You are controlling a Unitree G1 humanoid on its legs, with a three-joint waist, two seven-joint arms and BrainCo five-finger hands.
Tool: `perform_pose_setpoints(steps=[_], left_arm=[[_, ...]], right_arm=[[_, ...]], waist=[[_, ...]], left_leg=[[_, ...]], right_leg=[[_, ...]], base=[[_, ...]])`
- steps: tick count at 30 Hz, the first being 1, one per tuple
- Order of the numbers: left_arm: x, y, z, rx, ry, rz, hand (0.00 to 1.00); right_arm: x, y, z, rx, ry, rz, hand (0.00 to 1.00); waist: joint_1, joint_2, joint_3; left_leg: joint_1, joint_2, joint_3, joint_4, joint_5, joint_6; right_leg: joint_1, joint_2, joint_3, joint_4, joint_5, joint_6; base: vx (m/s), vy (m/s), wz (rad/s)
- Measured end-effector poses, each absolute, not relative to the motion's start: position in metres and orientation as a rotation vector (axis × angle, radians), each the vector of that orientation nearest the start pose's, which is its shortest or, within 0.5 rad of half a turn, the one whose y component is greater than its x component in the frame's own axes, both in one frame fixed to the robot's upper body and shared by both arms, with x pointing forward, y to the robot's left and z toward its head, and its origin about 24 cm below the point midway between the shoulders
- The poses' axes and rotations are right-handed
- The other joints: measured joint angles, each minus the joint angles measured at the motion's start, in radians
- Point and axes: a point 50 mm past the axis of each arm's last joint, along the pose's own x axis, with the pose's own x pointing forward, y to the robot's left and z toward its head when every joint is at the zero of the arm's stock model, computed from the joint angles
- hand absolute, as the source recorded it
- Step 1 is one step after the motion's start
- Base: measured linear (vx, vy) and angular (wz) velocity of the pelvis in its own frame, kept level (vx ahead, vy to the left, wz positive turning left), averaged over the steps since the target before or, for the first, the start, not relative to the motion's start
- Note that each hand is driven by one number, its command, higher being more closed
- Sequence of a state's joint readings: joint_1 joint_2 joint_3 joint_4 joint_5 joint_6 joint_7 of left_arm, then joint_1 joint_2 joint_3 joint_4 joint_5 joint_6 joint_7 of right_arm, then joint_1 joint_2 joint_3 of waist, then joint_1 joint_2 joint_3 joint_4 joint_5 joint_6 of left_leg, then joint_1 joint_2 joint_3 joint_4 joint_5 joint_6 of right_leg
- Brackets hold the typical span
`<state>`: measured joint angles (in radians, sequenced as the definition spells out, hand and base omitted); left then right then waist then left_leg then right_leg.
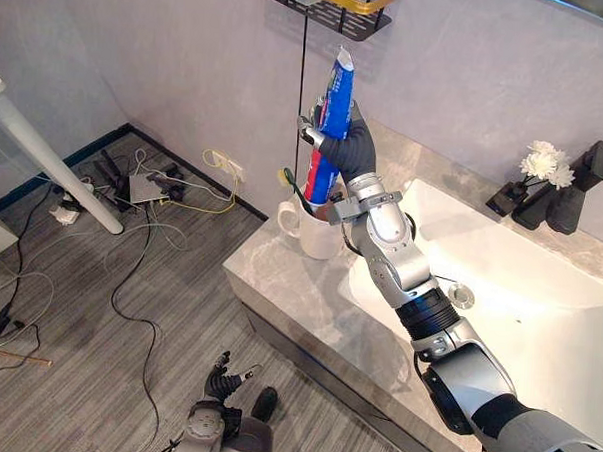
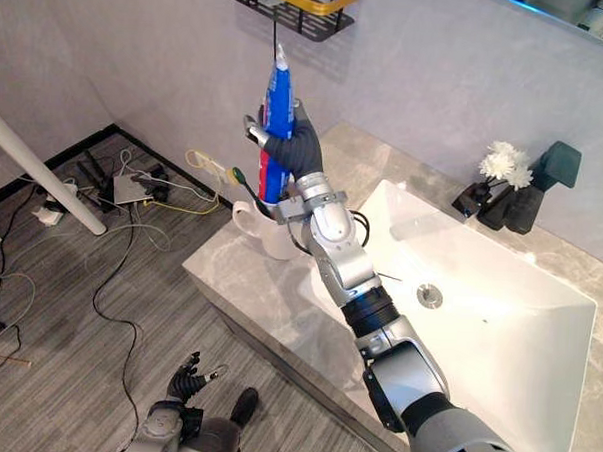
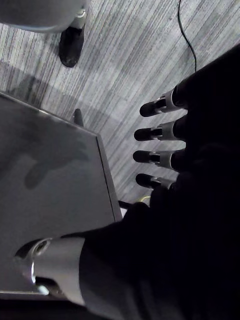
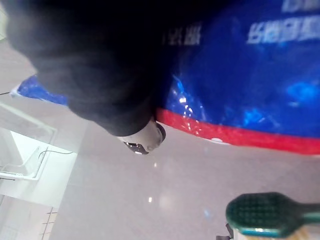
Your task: Organize washtable
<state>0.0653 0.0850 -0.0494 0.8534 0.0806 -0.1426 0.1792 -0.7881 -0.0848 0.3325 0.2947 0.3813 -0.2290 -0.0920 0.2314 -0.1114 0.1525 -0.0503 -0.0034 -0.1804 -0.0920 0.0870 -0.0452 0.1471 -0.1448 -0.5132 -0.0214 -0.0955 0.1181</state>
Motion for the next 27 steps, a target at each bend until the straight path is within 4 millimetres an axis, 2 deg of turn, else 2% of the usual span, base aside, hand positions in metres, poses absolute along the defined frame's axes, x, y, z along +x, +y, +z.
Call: perform_pose_setpoints(steps=[6,7,22,27], left_arm=[[0.152,0.181,-0.129,0.232,0.759,0.125,0.0],[0.152,0.181,-0.129,0.232,0.759,0.125,0.0],[0.151,0.182,-0.13,0.232,0.766,0.129,0.0],[0.149,0.183,-0.131,0.23,0.775,0.135,0.0]], right_arm=[[0.34,-0.039,0.207,0.173,-0.555,0.428,1.0],[0.34,-0.04,0.205,0.169,-0.548,0.425,0.0],[0.339,-0.045,0.185,0.152,-0.491,0.404,0.0],[0.338,-0.047,0.178,0.155,-0.471,0.396,0.0]], waist=[[0.0,0.0,0.0],[0.0,0.0,0.0],[-0.005,0.0,0.0],[-0.016,0.0,0.0]], left_leg=[[0.001,0.0,0.001,0.0,0.0,0.0],[0.001,0.0,0.001,0.0,0.0,0.0],[0.013,-0.002,0.007,0.0,0.0,0.0],[0.017,-0.002,0.01,0.0,0.001,0.001]], right_leg=[[0.0,-0.005,0.001,0.001,-0.001,0.0],[0.0,-0.005,0.001,0.001,-0.001,0.0],[0.006,-0.009,0.009,0.006,-0.001,0.001],[0.005,-0.011,0.014,0.012,-0.001,0.001]], base=[[0.0,0.0,0.0],[0.0,0.0,0.0],[0.0,0.0,0.0],[0.0,0.0,-0.02]])
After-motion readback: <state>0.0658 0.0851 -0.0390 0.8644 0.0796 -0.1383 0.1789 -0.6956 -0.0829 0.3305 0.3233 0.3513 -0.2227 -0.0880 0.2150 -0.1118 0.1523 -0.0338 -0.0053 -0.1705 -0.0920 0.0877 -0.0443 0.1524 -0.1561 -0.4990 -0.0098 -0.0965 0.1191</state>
